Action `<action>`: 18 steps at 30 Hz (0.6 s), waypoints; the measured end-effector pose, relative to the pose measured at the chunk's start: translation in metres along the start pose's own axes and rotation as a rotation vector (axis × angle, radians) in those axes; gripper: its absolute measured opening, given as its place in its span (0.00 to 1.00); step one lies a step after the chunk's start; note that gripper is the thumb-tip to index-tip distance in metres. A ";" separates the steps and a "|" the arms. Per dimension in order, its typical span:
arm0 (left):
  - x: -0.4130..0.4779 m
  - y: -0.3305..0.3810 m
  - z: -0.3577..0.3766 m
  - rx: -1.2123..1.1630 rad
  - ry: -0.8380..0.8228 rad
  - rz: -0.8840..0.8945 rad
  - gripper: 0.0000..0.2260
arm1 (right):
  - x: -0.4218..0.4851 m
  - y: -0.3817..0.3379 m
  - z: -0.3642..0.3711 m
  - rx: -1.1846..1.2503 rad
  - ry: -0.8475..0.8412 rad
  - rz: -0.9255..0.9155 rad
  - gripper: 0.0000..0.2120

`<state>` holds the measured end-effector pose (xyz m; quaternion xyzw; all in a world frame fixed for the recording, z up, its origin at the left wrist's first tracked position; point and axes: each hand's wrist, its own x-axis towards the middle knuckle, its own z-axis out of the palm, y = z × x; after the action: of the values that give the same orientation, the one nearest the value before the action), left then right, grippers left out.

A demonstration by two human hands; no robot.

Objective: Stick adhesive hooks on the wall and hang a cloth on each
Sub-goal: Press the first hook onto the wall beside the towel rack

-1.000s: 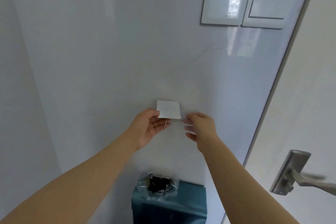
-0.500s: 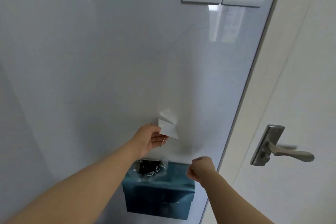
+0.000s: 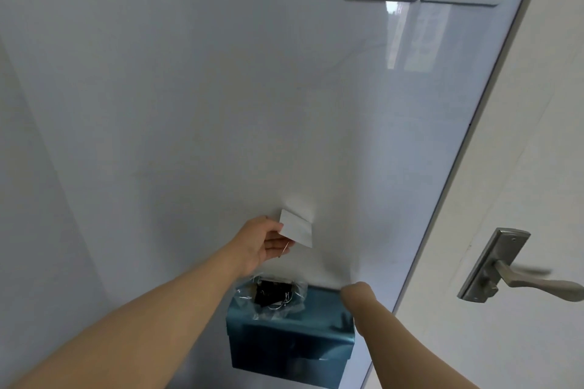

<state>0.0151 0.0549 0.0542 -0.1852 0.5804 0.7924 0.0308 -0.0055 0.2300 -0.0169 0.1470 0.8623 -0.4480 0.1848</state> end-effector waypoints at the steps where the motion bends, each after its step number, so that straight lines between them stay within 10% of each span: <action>1: 0.000 0.001 0.000 0.002 -0.004 0.000 0.06 | 0.000 -0.003 -0.002 0.107 0.000 -0.004 0.16; 18: -0.042 0.096 -0.025 -0.150 -0.058 0.362 0.08 | -0.087 -0.165 -0.017 0.834 -0.270 -0.443 0.07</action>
<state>0.0356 0.0075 0.1487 -0.0567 0.5425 0.8310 -0.1092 -0.0004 0.1449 0.1501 -0.0377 0.5881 -0.7988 0.1208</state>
